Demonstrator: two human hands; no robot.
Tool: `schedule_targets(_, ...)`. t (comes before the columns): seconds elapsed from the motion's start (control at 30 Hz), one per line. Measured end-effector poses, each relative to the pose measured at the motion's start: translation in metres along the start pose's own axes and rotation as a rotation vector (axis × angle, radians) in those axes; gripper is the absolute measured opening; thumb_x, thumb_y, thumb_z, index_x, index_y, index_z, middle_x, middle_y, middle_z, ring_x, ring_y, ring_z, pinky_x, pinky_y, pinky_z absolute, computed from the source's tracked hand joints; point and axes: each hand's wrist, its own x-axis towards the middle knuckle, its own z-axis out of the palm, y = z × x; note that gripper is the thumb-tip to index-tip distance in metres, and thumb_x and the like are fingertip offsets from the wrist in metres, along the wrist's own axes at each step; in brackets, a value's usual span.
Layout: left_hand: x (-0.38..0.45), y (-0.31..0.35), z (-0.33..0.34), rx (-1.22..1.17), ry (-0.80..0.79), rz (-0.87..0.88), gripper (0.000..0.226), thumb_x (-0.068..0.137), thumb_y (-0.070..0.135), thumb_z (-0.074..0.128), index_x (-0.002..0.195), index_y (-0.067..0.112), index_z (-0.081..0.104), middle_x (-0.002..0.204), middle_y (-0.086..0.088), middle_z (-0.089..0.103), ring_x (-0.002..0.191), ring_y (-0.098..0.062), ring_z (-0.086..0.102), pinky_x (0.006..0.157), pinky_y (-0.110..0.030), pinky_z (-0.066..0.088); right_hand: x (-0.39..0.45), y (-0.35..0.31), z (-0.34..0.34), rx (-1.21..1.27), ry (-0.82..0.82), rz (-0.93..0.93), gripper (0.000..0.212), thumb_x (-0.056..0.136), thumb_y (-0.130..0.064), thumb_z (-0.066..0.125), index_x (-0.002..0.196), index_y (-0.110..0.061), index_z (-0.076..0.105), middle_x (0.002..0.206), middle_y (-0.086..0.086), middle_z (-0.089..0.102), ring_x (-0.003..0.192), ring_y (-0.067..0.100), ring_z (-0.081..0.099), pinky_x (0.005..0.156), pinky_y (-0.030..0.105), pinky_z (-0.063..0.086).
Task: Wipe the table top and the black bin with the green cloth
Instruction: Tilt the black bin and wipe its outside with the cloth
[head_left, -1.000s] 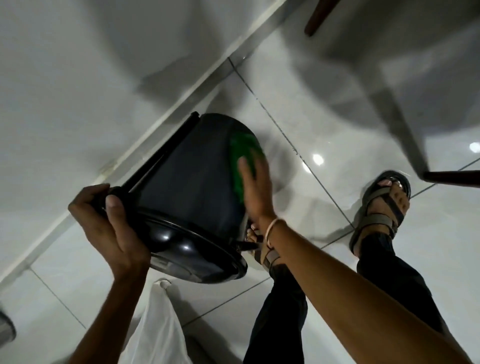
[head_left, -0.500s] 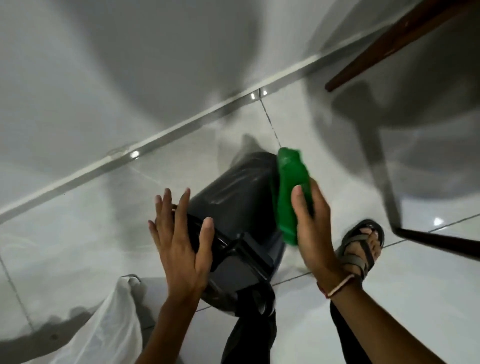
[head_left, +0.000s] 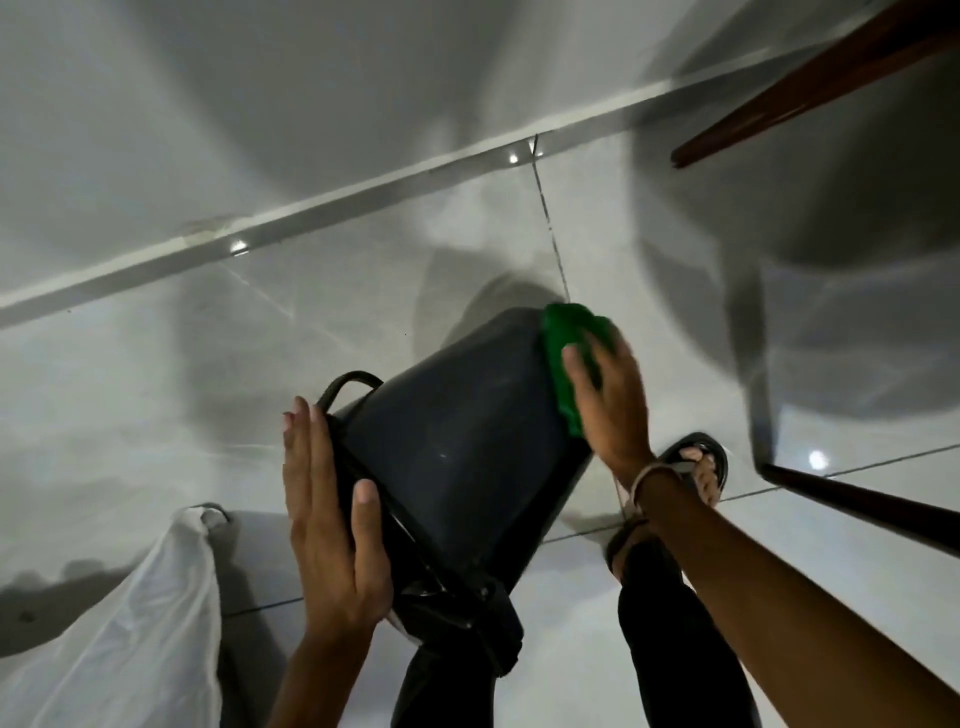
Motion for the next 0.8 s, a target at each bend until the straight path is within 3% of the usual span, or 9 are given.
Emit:
schedule_targets(0.1,0.001,0.012,0.01,0.008,0.02,-0.034,0.062,0.109,0.047,0.028,0.17,0.037,0.02,0.183,-0.002,0.015,0.172,-0.017,0.003,0.138,-0.059,0.006,0.006,-0.013,0.004,0.028,0.012,0.08,0.042,0.11,-0.031,0.053,0.147,-0.014,0.061,0.165,0.01,0.046,0.154,0.032,0.044,0.128,0.045,0.034)
schedule_targets(0.2,0.014,0.019,0.014,-0.036,0.033,-0.035,0.059,0.11,0.044,0.026,0.168,0.04,0.02,0.183,0.001,0.016,0.172,-0.016,0.004,0.136,-0.064,0.011,-0.052,-0.04,0.011,0.086,-0.143,-0.476,0.042,0.108,-0.046,0.047,0.145,-0.031,0.061,0.17,-0.015,0.035,0.16,0.011,0.031,0.132,0.033,0.02)
schedule_targets(0.27,0.019,0.017,0.011,-0.01,-0.021,0.02,0.061,0.11,0.039,0.026,0.169,0.033,0.016,0.182,0.003,0.015,0.171,-0.016,0.006,0.135,-0.065,0.013,-0.082,-0.034,0.012,0.063,-0.286,-0.735,0.046,0.109,-0.052,0.04,0.153,-0.041,0.049,0.174,-0.012,0.027,0.164,0.013,0.022,0.133,0.037,0.016)
schedule_targets(0.33,0.018,0.014,0.006,0.027,-0.09,0.092,0.066,0.109,0.035,0.028,0.171,0.021,0.011,0.182,0.0,0.014,0.172,-0.018,0.007,0.135,-0.066,0.014,-0.07,-0.009,0.007,-0.014,-0.257,-0.697,0.048,0.109,-0.048,0.044,0.153,-0.029,0.052,0.173,0.006,0.034,0.163,0.024,0.029,0.133,0.045,0.022)
schedule_targets(0.4,0.018,0.015,0.003,0.03,-0.133,0.137,0.07,0.108,0.034,0.031,0.171,0.011,0.011,0.182,-0.007,0.016,0.171,-0.017,0.008,0.135,-0.067,0.013,-0.034,0.011,0.002,-0.044,-0.092,-0.384,0.046,0.108,-0.034,0.055,0.145,-0.008,0.061,0.163,0.019,0.047,0.154,0.036,0.043,0.128,0.048,0.033)
schedule_targets(0.53,0.028,0.032,0.014,0.035,-0.17,0.232,0.072,0.104,0.032,0.039,0.166,-0.004,0.026,0.179,-0.017,0.022,0.171,-0.02,0.012,0.139,-0.052,0.01,0.036,0.011,-0.005,0.064,-0.04,0.099,0.042,0.109,-0.032,0.056,0.145,-0.012,0.061,0.158,0.008,0.054,0.146,0.031,0.051,0.117,0.032,0.039)
schedule_targets(0.63,0.037,0.039,0.017,0.024,-0.184,0.269,0.071,0.102,0.028,0.041,0.163,-0.008,0.031,0.176,-0.022,0.027,0.169,-0.026,0.017,0.137,-0.056,0.014,-0.002,-0.018,-0.001,0.167,-0.098,-0.19,0.042,0.103,-0.046,0.056,0.141,-0.029,0.064,0.156,-0.007,0.053,0.144,0.007,0.048,0.115,0.012,0.033)
schedule_targets(0.73,0.033,0.035,0.016,0.064,-0.235,0.383,0.072,0.102,0.031,0.044,0.159,-0.012,0.034,0.173,-0.024,0.03,0.167,-0.034,0.021,0.136,-0.061,0.017,-0.083,-0.013,0.0,0.269,-0.277,-0.487,0.043,0.107,-0.051,0.051,0.15,-0.049,0.049,0.172,-0.015,0.032,0.162,0.01,0.027,0.129,0.025,0.023)
schedule_targets(0.8,0.023,0.032,0.015,0.111,-0.265,0.465,0.074,0.109,0.043,0.039,0.159,-0.01,0.034,0.173,-0.025,0.03,0.166,-0.035,0.022,0.138,-0.053,0.014,-0.076,0.013,-0.006,0.236,-0.289,-0.461,0.046,0.106,-0.049,0.05,0.151,-0.053,0.042,0.171,-0.022,0.028,0.162,0.006,0.026,0.13,0.023,0.024)
